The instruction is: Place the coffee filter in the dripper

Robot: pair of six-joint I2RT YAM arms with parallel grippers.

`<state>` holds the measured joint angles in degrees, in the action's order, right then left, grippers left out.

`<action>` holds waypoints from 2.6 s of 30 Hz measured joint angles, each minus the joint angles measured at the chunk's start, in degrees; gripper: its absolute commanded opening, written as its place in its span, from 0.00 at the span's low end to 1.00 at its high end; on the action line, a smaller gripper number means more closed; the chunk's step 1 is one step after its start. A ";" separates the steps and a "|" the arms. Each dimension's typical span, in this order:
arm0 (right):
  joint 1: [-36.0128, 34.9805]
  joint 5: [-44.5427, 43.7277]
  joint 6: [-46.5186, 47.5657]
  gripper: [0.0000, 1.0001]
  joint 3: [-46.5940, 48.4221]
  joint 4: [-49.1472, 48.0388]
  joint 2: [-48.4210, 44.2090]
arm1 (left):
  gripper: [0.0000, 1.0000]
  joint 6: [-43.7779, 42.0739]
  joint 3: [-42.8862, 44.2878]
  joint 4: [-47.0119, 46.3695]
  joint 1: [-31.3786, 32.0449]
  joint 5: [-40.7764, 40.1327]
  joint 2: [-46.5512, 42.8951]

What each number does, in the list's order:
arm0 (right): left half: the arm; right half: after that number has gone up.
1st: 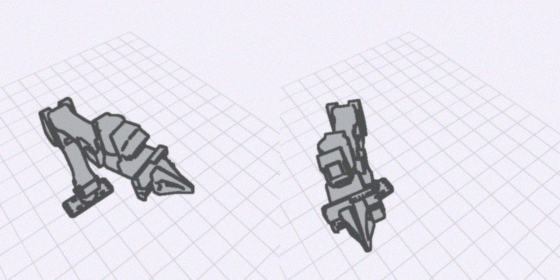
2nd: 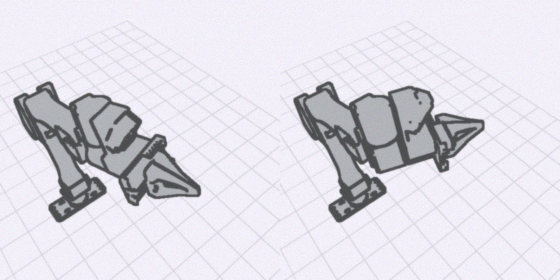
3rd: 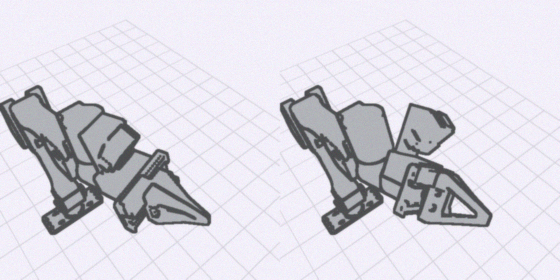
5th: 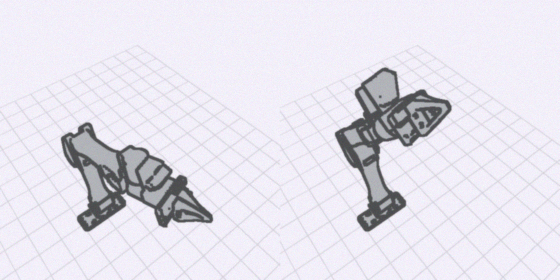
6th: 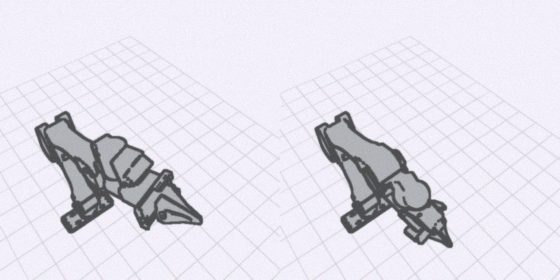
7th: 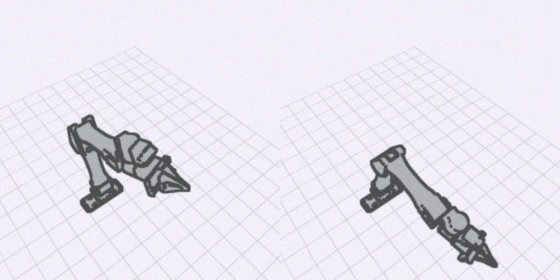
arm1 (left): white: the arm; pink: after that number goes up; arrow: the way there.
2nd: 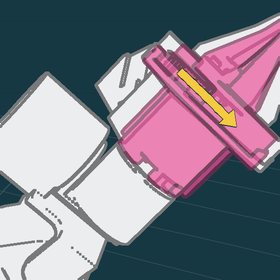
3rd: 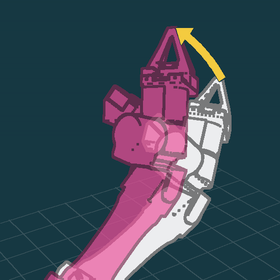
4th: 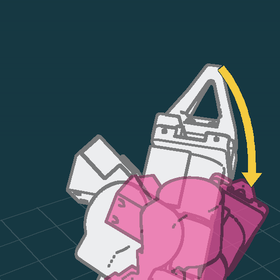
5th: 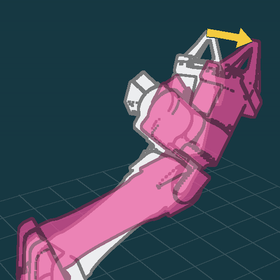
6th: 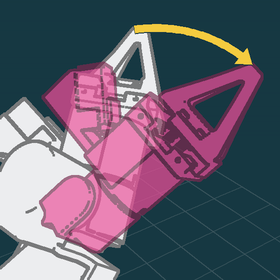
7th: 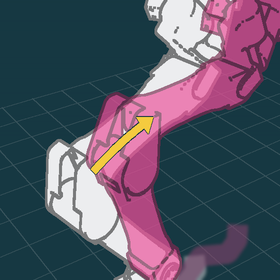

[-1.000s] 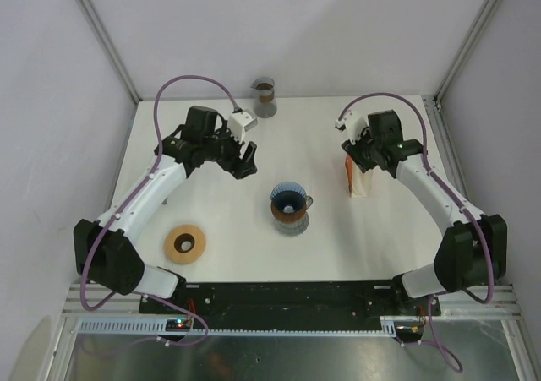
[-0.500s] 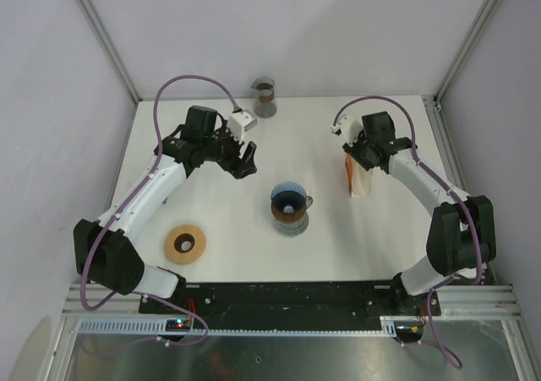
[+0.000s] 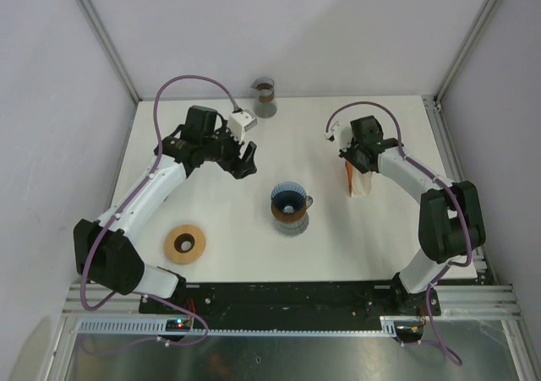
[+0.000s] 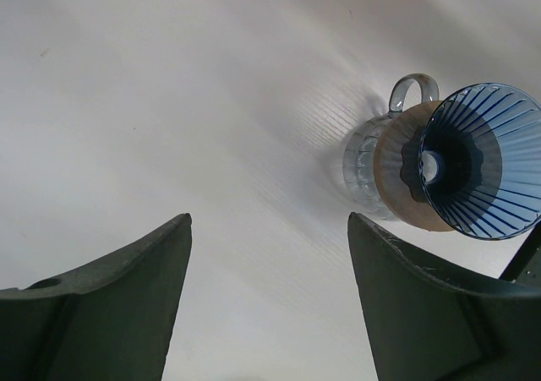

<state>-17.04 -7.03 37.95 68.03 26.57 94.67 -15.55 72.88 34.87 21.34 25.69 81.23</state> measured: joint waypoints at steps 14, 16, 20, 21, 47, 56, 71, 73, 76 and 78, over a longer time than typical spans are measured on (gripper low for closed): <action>-3.34 -6.29 -7.39 0.00 -0.09 2.27 -5.38 | 0.80 -0.02 0.00 0.00 0.00 0.07 0.00; -3.93 -7.02 -9.07 0.00 -0.09 3.52 -7.91 | 0.80 -0.02 0.00 0.00 0.00 0.09 0.00; -4.35 -8.17 -12.31 0.00 -0.07 6.54 -13.09 | 0.79 -0.04 -0.02 0.00 0.00 0.20 0.00; -4.57 -8.55 -13.09 0.00 0.00 7.52 -14.25 | 0.80 -0.04 0.00 0.00 0.00 0.22 0.00; -26.45 -2.12 -48.54 0.00 46.71 47.71 -4.22 | 0.85 1.64 6.32 3.54 2.69 4.72 -8.96; -29.09 0.92 -56.15 0.00 46.62 46.58 -2.34 | 0.90 5.07 11.87 4.74 18.78 -0.22 -8.98; -30.14 0.92 -62.82 0.00 40.15 36.26 -6.21 | 0.50 8.24 13.79 2.93 22.40 -13.77 -3.52; -30.16 1.73 -62.77 0.00 39.43 35.47 -6.97 | 0.27 8.59 13.44 2.80 22.40 -14.95 -3.52; -30.16 2.60 -62.53 0.00 38.45 34.51 -7.69 | 0.05 9.01 13.00 2.58 22.40 -15.26 -3.52; -30.16 2.80 -62.10 0.06 37.73 33.83 -7.98 | 0.01 9.57 12.92 2.54 22.43 -15.17 -3.52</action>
<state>-47.20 -4.23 -24.14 105.75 60.40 86.70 -5.98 85.80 37.41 43.77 10.52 77.71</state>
